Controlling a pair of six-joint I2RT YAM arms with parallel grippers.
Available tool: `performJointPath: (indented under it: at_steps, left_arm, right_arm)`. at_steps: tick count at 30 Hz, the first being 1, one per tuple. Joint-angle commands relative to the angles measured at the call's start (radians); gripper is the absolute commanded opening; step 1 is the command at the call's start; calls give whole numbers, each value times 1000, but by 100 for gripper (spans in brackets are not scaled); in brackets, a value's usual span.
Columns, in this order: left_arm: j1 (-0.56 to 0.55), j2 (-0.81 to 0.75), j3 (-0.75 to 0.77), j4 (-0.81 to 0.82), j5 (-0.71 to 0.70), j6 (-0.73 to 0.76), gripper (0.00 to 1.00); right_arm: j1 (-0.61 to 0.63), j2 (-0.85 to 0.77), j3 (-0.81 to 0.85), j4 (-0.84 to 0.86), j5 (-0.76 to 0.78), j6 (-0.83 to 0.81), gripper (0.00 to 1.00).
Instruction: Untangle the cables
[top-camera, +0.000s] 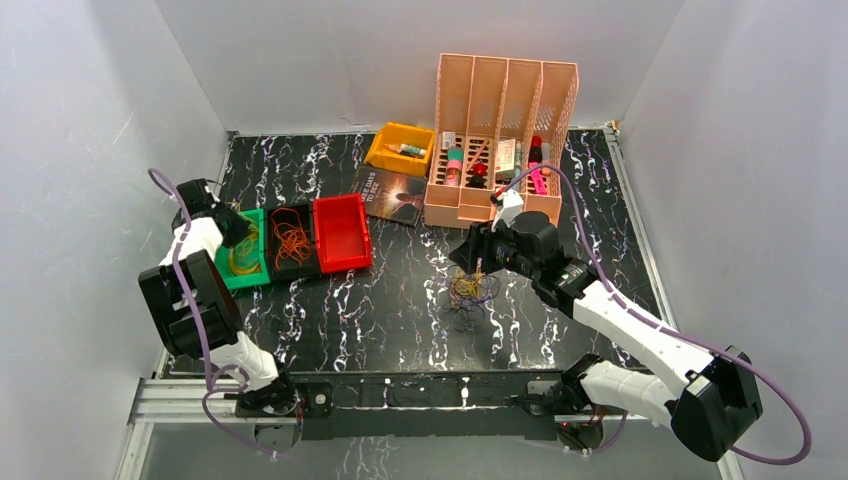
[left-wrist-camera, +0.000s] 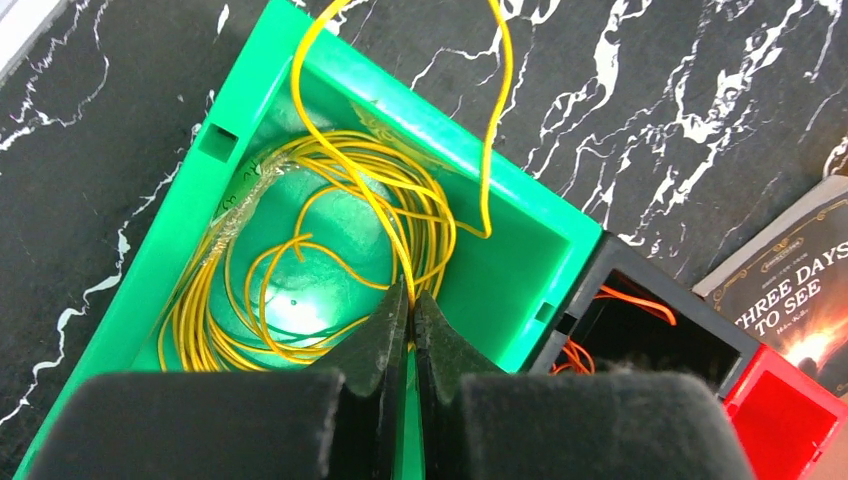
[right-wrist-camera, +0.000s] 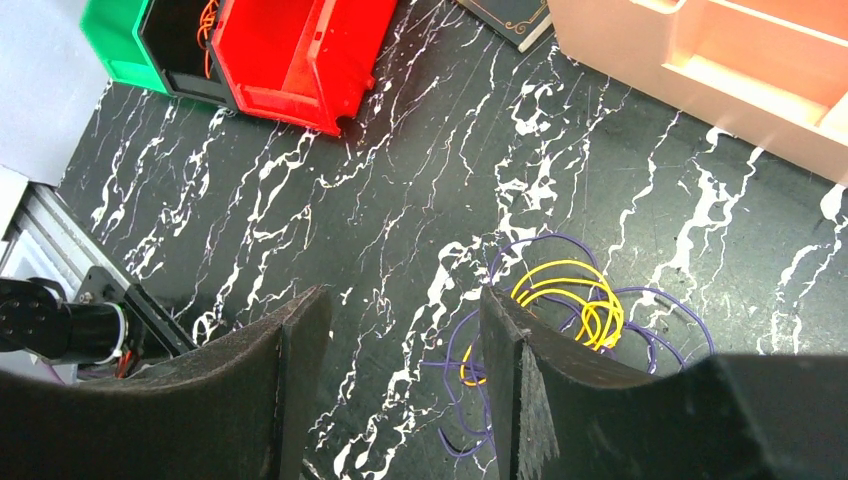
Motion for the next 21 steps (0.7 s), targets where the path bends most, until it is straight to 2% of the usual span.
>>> performJointPath:
  at_steps: [1,4,9,11,15,21]
  left_arm:
    - [10,13,27,-46,-9,-14,0]
    - [10,22,32,-89,-32,-14,0]
    - [10,-28,44,-118,-66,-14,27]
    - [10,-61,60,-128,-75,-16,34]
    - [10,-136,100,-151,-103,-21,42]
    - [10,-222,135,-152,-166,7,47]
  right_arm:
    - [2,-26,7,37,12,-22,65]
    - [2,-18,7,40,8,-22,65]
    - [2,-11,11,44,-4,-23,65]
    - [2,-9,12,44,-3,-24,65]
    - [3,-6,13,44,-2,-22,65]
    - [1,-4,12,43,-8,-17,65]
